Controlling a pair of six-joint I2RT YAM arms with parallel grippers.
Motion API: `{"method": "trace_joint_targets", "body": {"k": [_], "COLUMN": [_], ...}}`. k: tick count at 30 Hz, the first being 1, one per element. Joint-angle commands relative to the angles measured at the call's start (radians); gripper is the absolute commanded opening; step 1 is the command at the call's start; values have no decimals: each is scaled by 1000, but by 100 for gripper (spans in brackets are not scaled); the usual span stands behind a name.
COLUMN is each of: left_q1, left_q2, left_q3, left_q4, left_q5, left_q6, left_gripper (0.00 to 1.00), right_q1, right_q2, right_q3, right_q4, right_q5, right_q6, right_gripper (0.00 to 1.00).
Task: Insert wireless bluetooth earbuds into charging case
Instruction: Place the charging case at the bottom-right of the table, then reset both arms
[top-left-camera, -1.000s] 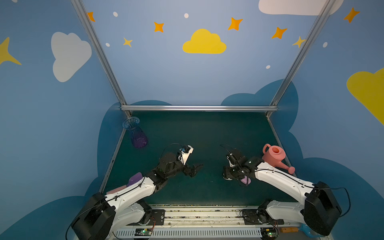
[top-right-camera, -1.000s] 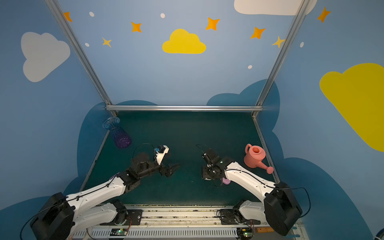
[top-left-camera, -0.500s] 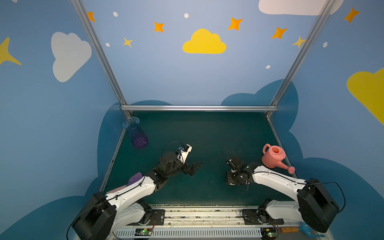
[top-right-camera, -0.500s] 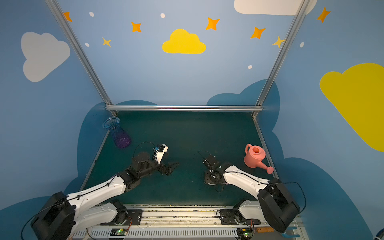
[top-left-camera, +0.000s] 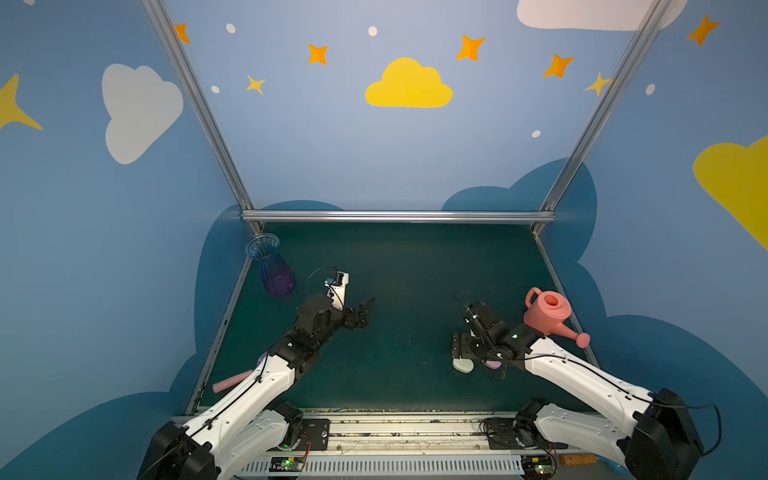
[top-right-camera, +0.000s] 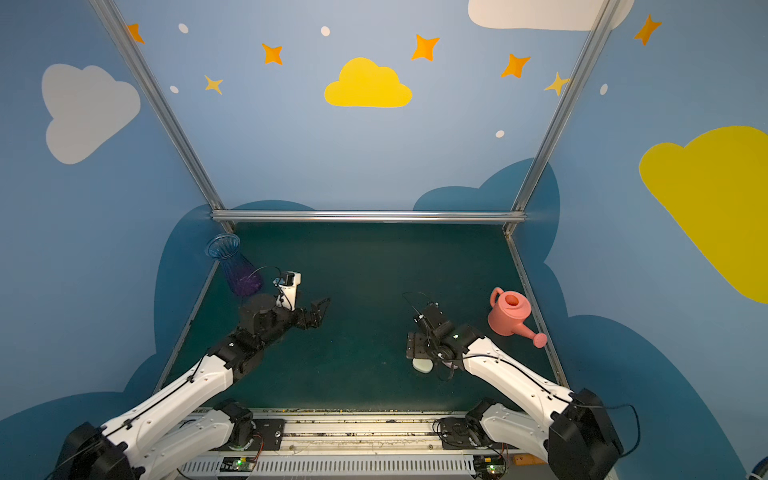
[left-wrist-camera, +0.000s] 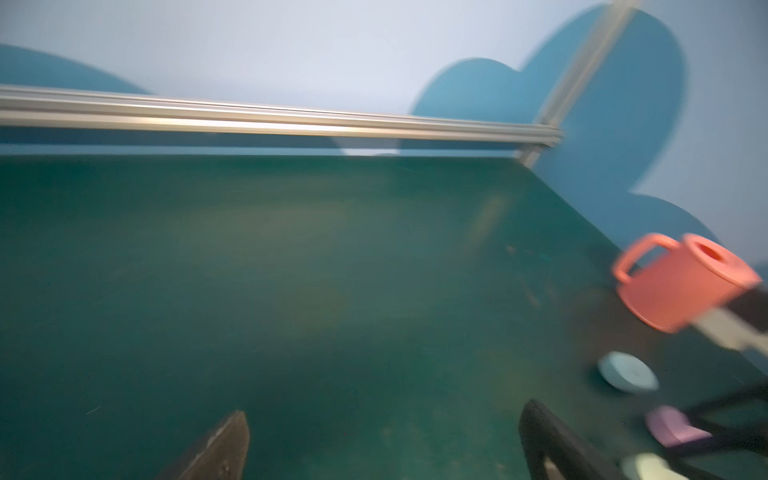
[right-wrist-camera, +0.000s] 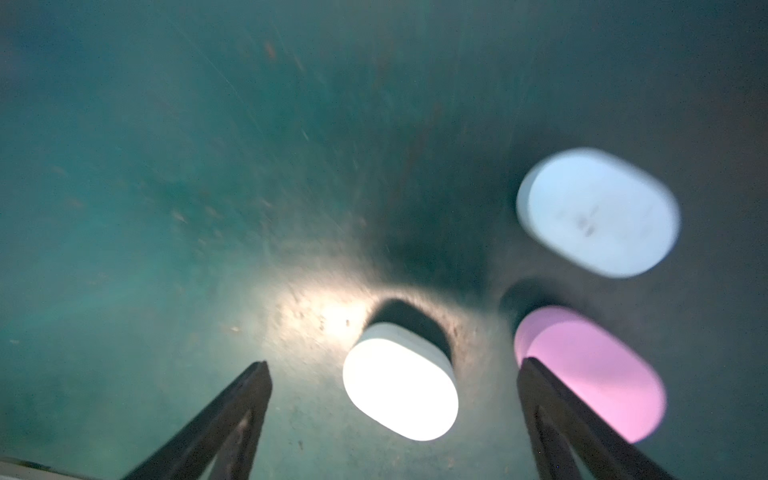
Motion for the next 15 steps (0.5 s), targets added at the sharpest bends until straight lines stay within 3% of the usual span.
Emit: {"method": "trace_joint_targets", "body": {"k": [1,7,15], "left_q1": [71,180,325], "left_q2": [-29,-18,-10], "left_q3": [34,64,-37], "left_q4": [-134,-202,-30], "left_q5": [-72,-86,-57], "left_q6": [-4,43,25], "left_gripper": [100,100,100], "right_q1": [-37,-208,-486], "right_q2": [-34,-19,24], "right_q3": [52,65,10], "right_q4": [10,139,442], "right_q5": [79,70,3], "right_q6": [-113,-296,-441], "right_gripper": [96,97,97]}}
